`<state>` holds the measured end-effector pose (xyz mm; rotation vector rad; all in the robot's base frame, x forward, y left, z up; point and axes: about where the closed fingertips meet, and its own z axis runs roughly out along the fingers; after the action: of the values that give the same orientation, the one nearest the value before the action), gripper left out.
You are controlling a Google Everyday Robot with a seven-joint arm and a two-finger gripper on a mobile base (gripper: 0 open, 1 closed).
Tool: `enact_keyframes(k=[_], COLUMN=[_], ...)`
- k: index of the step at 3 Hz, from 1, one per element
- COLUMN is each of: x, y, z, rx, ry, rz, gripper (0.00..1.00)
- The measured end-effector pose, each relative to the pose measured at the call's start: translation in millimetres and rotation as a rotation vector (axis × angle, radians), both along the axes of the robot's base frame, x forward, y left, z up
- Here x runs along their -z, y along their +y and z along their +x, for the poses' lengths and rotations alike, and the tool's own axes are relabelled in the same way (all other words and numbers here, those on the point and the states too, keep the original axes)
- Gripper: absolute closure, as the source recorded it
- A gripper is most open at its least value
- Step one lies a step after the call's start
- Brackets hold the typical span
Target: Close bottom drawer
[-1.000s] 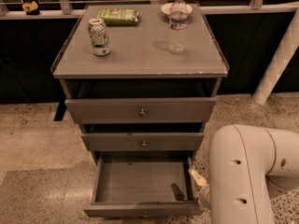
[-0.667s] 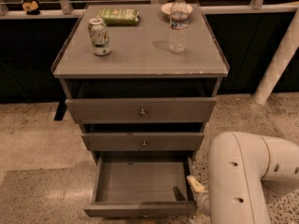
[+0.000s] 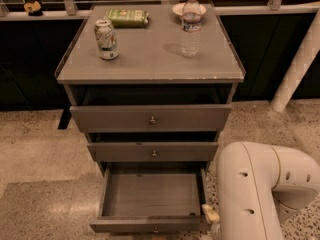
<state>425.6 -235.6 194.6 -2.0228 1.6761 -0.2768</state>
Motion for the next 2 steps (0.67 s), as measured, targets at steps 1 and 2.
enact_keyframes(k=[1,2], x=[0,25], y=[0,2], z=[0,-20], rx=[0.0,0.005], ry=[0.0,0.038], rz=[0.0,0.033], gripper=[0.0,0.0])
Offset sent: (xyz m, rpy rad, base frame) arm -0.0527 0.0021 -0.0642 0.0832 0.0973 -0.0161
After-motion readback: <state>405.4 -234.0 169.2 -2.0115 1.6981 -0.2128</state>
